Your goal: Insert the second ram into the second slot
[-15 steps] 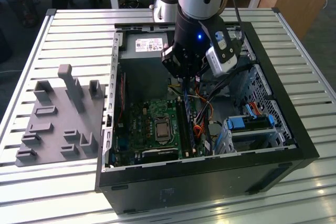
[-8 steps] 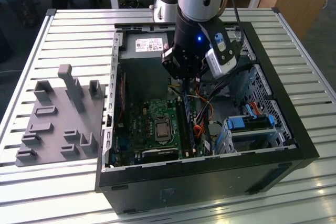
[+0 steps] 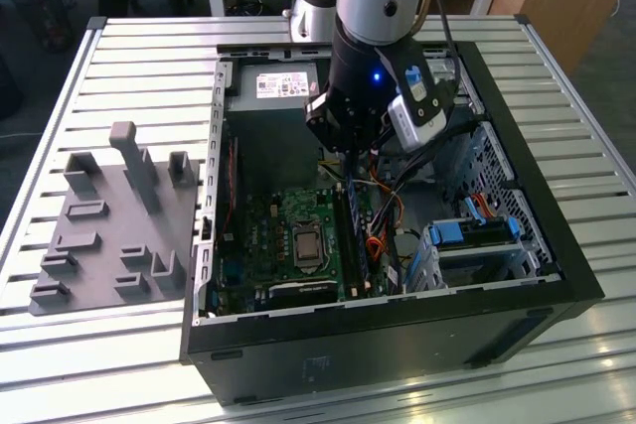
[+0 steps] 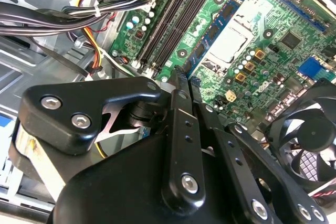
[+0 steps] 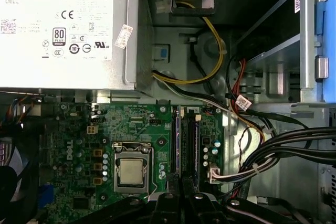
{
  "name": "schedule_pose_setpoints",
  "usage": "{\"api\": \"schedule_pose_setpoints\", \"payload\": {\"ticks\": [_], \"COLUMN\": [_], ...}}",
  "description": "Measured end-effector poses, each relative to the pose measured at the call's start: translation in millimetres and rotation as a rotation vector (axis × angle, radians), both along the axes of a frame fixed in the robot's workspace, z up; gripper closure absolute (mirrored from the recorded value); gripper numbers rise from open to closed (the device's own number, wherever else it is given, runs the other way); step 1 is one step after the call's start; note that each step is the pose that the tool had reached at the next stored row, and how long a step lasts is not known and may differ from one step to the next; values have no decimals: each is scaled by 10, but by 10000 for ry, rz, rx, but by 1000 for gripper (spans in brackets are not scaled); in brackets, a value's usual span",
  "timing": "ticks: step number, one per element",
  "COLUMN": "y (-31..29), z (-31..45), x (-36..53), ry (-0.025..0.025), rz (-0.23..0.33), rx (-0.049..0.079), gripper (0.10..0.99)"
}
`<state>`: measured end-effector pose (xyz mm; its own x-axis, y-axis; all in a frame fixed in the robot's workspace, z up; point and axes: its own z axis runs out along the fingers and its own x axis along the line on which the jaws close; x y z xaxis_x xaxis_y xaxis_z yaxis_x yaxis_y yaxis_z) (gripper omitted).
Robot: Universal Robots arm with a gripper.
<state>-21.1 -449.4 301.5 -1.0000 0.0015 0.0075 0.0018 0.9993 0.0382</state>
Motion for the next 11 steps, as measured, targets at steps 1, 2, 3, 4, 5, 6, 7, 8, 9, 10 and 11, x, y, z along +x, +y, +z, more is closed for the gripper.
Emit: {"api": "schedule_pose_setpoints", "payload": {"ticks": [1,2,3,4,5,6,7,8,9,10,11], "y": [0,0,0,0,0,0,0,0,0,0,0], "z": [-2,-4,-7,-9,-11,-14,-16,-18,-20,-21,-23], "x": [0,0,0,0,0,0,0,0,0,0,0], "ry": [0,1,0,0,0,0,0,1,1,1,1], "rz": [1,0,1,0,1,0,0,0,0,1,0], "rx": [-1,0,0,0,1,1,1,0,1,0,0], "gripper": [949,949,949,949,949,949,949,949,949,949,949]}}
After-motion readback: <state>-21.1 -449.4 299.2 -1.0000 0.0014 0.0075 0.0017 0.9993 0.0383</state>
